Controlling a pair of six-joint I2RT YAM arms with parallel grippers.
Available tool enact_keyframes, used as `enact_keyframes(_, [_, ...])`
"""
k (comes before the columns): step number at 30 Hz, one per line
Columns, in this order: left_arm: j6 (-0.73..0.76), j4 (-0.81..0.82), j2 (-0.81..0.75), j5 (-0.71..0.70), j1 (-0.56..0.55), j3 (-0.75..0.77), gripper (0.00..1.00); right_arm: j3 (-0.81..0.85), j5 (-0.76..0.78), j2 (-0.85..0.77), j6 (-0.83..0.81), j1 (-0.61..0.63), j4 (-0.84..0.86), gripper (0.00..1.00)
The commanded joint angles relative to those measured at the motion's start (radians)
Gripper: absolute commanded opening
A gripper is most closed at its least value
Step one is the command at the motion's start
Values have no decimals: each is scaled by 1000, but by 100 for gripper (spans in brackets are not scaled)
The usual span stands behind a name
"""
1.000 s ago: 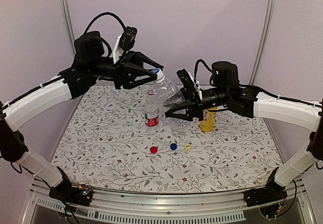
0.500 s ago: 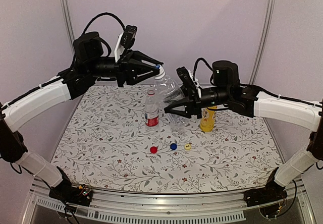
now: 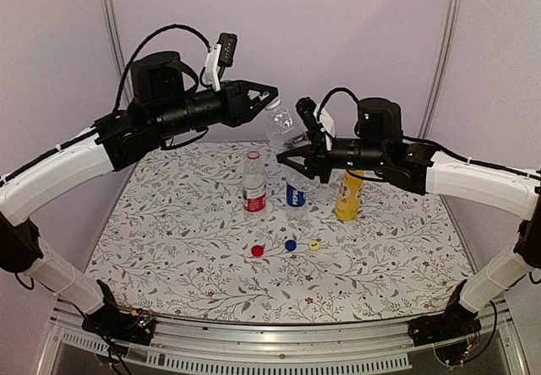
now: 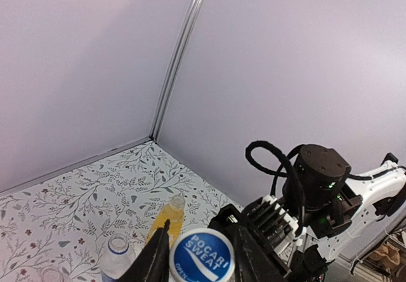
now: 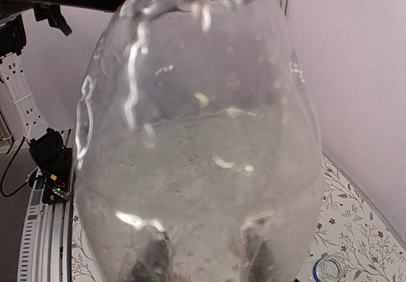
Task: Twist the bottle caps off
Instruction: Unscrew the bottle cap from the plastic bottle.
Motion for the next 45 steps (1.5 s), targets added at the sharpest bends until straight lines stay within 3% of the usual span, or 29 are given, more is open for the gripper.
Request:
enact_keyframes(1, [-38, -55, 24, -86, -19, 38, 36, 15, 51, -7, 17, 8, 11, 37])
enact_keyframes(5, [-13, -58, 19, -83, -17, 38, 45, 4, 26, -15, 15, 8, 19, 37])
enact_keyframes(12, [16, -40, -9, -32, 9, 31, 69, -6, -26, -23, 10, 8, 28, 37])
enact_keyframes(17, [68, -12, -37, 148, 51, 23, 87, -18, -70, -24, 10, 8, 27, 37])
enact_keyframes(20, [118, -2, -61, 253, 82, 11, 91, -23, -131, -28, 5, 9, 27, 37])
enact_keyframes(27, [199, 95, -68, 626, 188, -40, 84, -14, -349, -25, -11, 8, 24, 38])
enact_keyframes(32, [250, 147, -34, 850, 200, -54, 79, -2, -443, -9, -17, 8, 17, 38])
enact_keyframes(38, [264, 205, -4, 955, 200, -68, 78, 6, -481, 1, -19, 8, 8, 38])
enact_keyframes(45, [223, 245, 31, 983, 198, -70, 61, 8, -481, 9, -21, 8, 2, 38])
